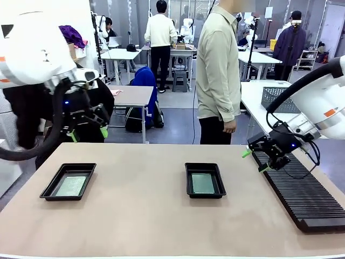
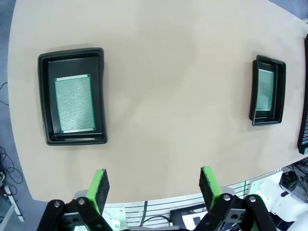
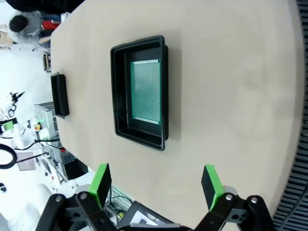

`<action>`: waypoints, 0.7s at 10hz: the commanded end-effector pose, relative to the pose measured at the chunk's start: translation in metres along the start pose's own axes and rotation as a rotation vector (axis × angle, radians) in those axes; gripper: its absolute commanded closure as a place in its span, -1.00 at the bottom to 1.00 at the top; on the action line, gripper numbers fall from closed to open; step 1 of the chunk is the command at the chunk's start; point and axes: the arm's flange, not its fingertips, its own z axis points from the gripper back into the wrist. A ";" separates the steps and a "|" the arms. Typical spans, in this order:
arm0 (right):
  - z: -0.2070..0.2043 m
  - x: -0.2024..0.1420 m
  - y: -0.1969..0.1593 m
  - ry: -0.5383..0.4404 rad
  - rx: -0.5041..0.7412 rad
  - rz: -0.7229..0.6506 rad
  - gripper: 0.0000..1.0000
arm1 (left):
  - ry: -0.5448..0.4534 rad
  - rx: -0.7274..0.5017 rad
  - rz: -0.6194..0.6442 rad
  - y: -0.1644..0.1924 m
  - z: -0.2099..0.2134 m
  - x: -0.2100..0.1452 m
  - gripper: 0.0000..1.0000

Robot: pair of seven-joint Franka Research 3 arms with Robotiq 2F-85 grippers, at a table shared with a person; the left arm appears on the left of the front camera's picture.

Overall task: Inspect and transfer BCBs to ESD trays.
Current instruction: Pick up the ESD tray and place it on the left side of the table.

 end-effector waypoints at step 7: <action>0.030 -0.016 -0.056 -0.085 0.169 0.022 -1.00 | 0.072 0.116 0.034 -0.126 -0.037 0.044 -1.00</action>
